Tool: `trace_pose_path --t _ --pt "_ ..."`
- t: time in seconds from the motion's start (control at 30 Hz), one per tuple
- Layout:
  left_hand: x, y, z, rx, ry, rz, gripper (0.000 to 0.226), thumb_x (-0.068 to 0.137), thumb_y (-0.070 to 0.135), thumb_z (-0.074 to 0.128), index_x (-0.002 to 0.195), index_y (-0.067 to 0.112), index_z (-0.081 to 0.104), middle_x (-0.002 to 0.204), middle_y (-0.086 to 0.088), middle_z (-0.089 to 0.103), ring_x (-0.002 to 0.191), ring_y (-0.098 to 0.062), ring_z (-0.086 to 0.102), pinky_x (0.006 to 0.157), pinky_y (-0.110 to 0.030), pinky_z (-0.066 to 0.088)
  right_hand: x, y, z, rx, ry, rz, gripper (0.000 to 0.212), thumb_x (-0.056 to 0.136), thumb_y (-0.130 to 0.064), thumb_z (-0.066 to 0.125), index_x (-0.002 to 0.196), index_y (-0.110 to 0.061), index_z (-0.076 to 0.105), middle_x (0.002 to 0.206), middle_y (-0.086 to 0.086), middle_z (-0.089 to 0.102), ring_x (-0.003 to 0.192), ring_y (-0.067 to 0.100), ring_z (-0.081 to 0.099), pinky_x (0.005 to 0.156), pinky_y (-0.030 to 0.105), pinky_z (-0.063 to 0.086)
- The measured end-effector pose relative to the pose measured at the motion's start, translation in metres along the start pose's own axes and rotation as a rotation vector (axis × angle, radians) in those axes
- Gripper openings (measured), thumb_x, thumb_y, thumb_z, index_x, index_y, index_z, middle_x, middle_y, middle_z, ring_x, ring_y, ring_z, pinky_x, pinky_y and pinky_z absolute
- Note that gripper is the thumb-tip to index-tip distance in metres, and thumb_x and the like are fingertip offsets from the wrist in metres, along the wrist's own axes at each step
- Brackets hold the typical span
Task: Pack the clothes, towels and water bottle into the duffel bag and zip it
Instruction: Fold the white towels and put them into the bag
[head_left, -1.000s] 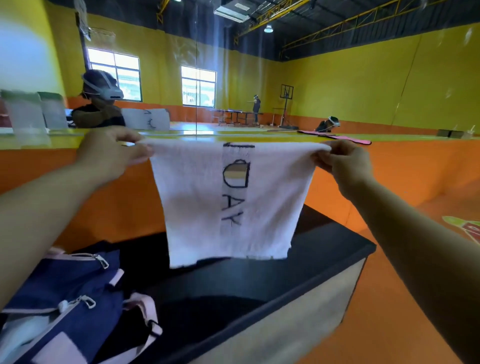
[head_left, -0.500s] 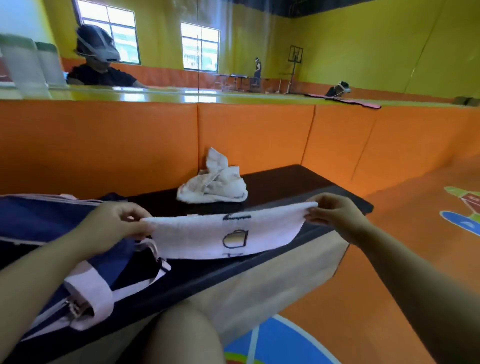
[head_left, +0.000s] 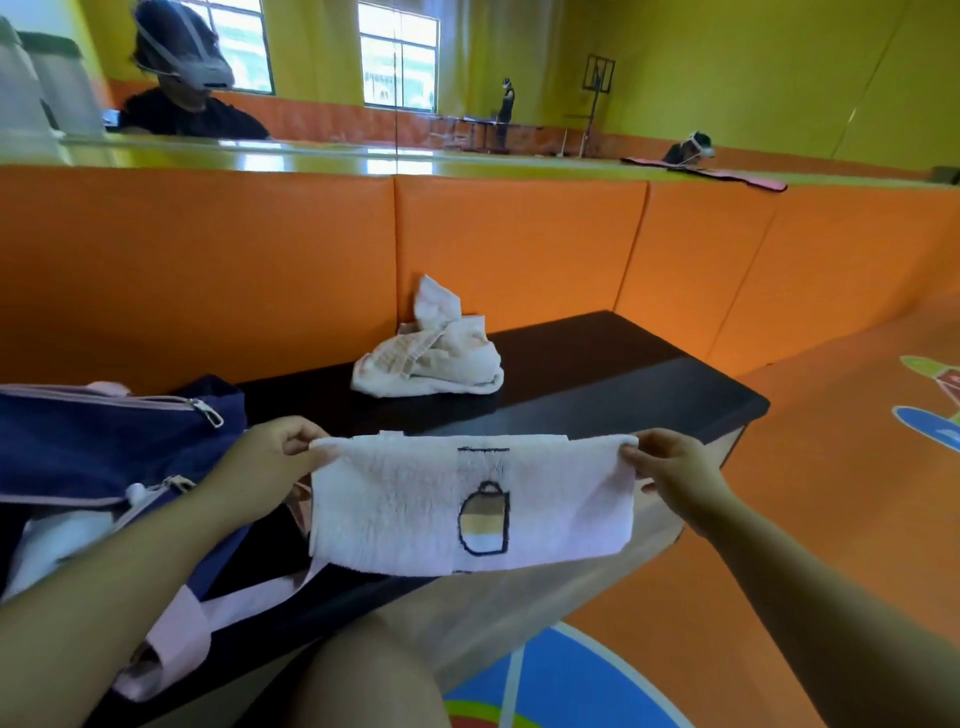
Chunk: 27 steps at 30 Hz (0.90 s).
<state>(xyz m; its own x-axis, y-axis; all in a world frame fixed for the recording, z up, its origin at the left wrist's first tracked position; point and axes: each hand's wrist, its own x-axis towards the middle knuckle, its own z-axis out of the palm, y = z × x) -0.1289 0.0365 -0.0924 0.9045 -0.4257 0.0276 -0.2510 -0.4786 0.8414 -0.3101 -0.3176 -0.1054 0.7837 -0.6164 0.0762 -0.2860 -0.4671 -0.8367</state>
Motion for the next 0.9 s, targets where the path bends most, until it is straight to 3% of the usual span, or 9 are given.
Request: trace_pose_path --t 0.17,0.27,0.43,0.67,0.73,0.8,0.9 --pt "0.057 -0.006 0.014 0.103 0.055 0.0 0.006 0.089 0.022 0.062 0.086 0.017 0.064 0.08 -0.008 0.07 0.071 -0.03 0.066 0.07 -0.045 0.054 0.051 0.006 0.025 -0.109 0.064 0.058 0.012 0.094 -0.018 0.055 0.093 -0.011 0.064 0.083 0.008 0.066 0.076 0.028 0.065 0.072 0.043 0.056" --pt "0.088 -0.018 0.021 0.138 0.045 -0.02 0.004 0.089 0.018 0.063 0.085 0.017 0.064 0.083 -0.009 0.069 0.074 -0.032 0.065 0.07 -0.045 0.054 0.079 0.013 0.04 -0.18 0.051 0.094 0.01 0.094 -0.018 0.054 0.094 -0.014 0.063 0.085 0.004 0.064 0.078 0.024 0.062 0.072 0.038 0.053" --pt "0.12 -0.042 0.034 0.201 0.01 -0.083 0.016 0.088 0.017 0.063 0.076 0.026 0.06 0.083 -0.006 0.066 0.077 -0.027 0.063 0.072 -0.041 0.053 0.112 0.025 0.06 -0.312 -0.004 0.161 0.014 0.094 -0.018 0.053 0.085 -0.012 0.062 0.078 0.007 0.06 0.066 0.018 0.054 0.052 0.025 0.039" --pt "0.132 -0.056 0.054 0.309 -0.035 -0.084 0.013 0.088 0.015 0.063 0.079 0.024 0.059 0.08 -0.002 0.06 0.072 -0.014 0.055 0.059 -0.026 0.039 0.126 0.04 0.076 -0.436 -0.043 0.15 0.014 0.095 -0.026 0.052 0.092 -0.015 0.06 0.085 0.002 0.059 0.069 0.013 0.052 0.057 0.026 0.042" --pt "0.131 -0.055 0.053 0.357 -0.051 -0.055 0.008 0.086 0.017 0.065 0.091 0.021 0.061 0.092 -0.003 0.06 0.081 -0.015 0.057 0.067 -0.027 0.042 0.125 0.038 0.078 -0.474 -0.046 0.123 0.015 0.095 -0.027 0.05 0.101 -0.017 0.059 0.096 0.004 0.062 0.078 0.018 0.056 0.07 0.033 0.05" --pt "0.131 -0.053 0.054 0.436 -0.061 0.016 0.024 0.085 0.019 0.067 0.108 0.018 0.061 0.107 -0.003 0.055 0.098 -0.02 0.055 0.082 -0.031 0.045 0.122 0.034 0.079 -0.578 -0.042 0.075 0.026 0.094 -0.026 0.051 0.118 -0.016 0.054 0.116 0.007 0.06 0.096 0.024 0.058 0.083 0.039 0.051" --pt "0.125 -0.042 0.058 0.508 -0.065 0.143 0.032 0.084 0.027 0.068 0.114 0.023 0.061 0.114 0.006 0.046 0.118 -0.023 0.04 0.099 -0.033 0.034 0.109 0.022 0.078 -0.736 0.004 -0.098 0.043 0.09 -0.03 0.06 0.129 -0.016 0.049 0.129 0.008 0.05 0.114 0.028 0.047 0.09 0.04 0.047"
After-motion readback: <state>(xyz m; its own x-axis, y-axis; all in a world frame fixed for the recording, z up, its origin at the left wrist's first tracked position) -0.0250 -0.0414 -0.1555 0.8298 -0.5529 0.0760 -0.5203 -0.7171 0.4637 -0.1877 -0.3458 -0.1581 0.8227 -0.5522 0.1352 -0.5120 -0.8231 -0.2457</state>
